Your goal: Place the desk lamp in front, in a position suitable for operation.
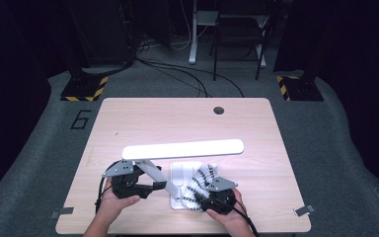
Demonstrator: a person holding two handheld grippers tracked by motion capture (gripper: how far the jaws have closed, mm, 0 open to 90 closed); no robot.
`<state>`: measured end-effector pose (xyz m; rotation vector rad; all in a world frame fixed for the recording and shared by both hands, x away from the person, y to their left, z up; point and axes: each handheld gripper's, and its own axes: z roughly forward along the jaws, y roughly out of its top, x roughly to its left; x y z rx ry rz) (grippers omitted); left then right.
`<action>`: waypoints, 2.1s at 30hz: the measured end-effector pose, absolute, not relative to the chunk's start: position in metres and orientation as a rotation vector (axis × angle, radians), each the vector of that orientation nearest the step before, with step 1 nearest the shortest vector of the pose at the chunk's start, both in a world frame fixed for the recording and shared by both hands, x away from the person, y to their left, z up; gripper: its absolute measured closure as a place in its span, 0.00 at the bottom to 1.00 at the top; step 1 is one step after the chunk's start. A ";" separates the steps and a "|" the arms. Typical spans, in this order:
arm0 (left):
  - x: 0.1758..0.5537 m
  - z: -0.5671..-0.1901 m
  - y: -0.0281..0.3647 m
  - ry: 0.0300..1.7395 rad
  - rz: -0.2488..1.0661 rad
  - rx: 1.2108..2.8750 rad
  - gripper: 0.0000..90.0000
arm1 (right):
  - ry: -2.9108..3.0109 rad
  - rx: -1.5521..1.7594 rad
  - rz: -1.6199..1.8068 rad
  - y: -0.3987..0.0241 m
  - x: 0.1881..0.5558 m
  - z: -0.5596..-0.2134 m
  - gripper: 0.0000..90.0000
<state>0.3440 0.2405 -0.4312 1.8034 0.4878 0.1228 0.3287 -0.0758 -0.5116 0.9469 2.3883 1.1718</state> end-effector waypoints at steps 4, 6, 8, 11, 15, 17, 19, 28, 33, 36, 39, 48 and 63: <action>0.342 -0.421 0.242 0.484 0.151 1.818 0.50 | 2.382 0.974 1.182 -0.075 0.329 -0.512 0.45; 0.341 -0.420 0.243 0.486 0.145 1.810 0.52 | 2.382 0.981 1.183 -0.076 0.330 -0.512 0.45; 0.340 -0.415 0.245 0.484 0.140 1.805 0.54 | 2.386 0.986 1.191 -0.076 0.330 -0.512 0.45; 0.339 -0.412 0.245 0.494 0.132 1.812 0.55 | 2.389 1.001 1.191 -0.077 0.331 -0.511 0.45; 0.339 -0.408 0.248 0.509 0.130 1.807 0.56 | 2.387 1.030 1.214 -0.077 0.333 -0.511 0.44; 0.338 -0.405 0.249 0.514 0.124 1.796 0.56 | 2.385 1.030 1.208 -0.076 0.332 -0.511 0.43; 0.338 -0.404 0.250 0.512 0.124 1.801 0.56 | 2.377 1.033 1.214 -0.076 0.332 -0.509 0.42; 0.336 -0.395 0.254 0.509 0.145 1.779 0.52 | 2.374 1.021 1.218 -0.074 0.333 -0.506 0.36; 0.334 -0.391 0.255 0.508 0.150 1.769 0.49 | 2.366 1.012 1.230 -0.071 0.333 -0.504 0.35; 0.334 -0.390 0.256 0.507 0.156 1.770 0.50 | 2.386 1.013 1.209 -0.069 0.334 -0.505 0.34; 0.333 -0.388 0.255 0.499 0.172 1.778 0.52 | 2.387 1.018 1.201 -0.068 0.335 -0.507 0.34; 0.333 -0.388 0.255 0.486 0.188 1.790 0.59 | 2.395 1.002 1.188 -0.067 0.334 -0.513 0.37; 0.329 -0.386 0.254 0.493 0.211 1.809 0.60 | 2.423 0.968 1.260 -0.071 0.331 -0.508 0.87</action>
